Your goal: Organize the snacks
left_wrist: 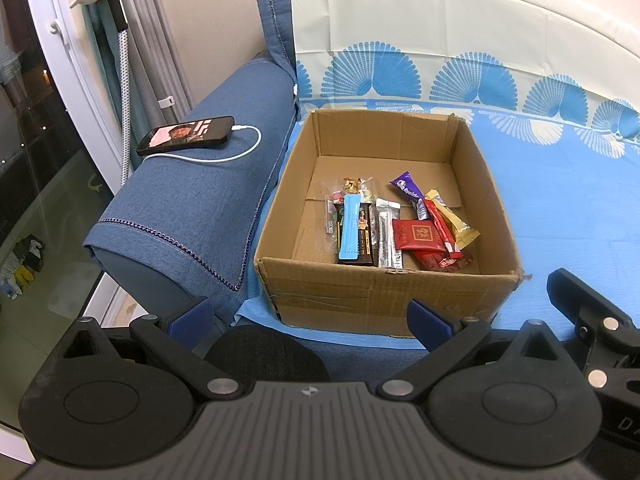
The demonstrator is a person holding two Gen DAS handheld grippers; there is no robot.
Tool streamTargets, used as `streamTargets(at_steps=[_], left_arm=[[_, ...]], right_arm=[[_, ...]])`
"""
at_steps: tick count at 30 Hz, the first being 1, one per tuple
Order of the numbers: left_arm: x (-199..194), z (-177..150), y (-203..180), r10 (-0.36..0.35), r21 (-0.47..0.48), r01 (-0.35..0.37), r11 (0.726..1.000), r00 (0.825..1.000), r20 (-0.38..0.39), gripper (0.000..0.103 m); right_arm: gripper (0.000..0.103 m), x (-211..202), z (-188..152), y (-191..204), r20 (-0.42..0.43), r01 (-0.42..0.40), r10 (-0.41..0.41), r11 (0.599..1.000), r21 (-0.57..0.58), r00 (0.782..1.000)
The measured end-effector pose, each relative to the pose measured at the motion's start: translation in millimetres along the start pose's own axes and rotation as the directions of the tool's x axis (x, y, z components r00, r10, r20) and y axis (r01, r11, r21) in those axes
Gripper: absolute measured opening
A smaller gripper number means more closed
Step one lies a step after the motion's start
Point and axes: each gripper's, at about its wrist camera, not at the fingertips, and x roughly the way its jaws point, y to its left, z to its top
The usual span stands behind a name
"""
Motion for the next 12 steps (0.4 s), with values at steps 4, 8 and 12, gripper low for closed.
streamTargets(at_steps=[4,8,12], left_arm=[[0.4,-1.0,0.5,0.001,0.003,-0.001,1.0,1.0,-0.001,0.103],[2.8,-1.7,2.4,0.006,0.004,-0.006,1.0,1.0,-0.007,0.103],[4.8,-2.3,1.6,0.004,0.004,-0.004,1.0,1.0,-0.012,0.103]], right_arm=[[0.103,0.0,0.1,0.6,-0.002,-0.002,0.002,1.0,0.001,1.0],[0.103,1.7,-0.7,0.1,-0.005,-0.005,0.005,1.0,0.004,1.0],[0.103,4.8,-1.5,-0.2,-0.01,-0.013,0.013,1.0,0.008,1.0]])
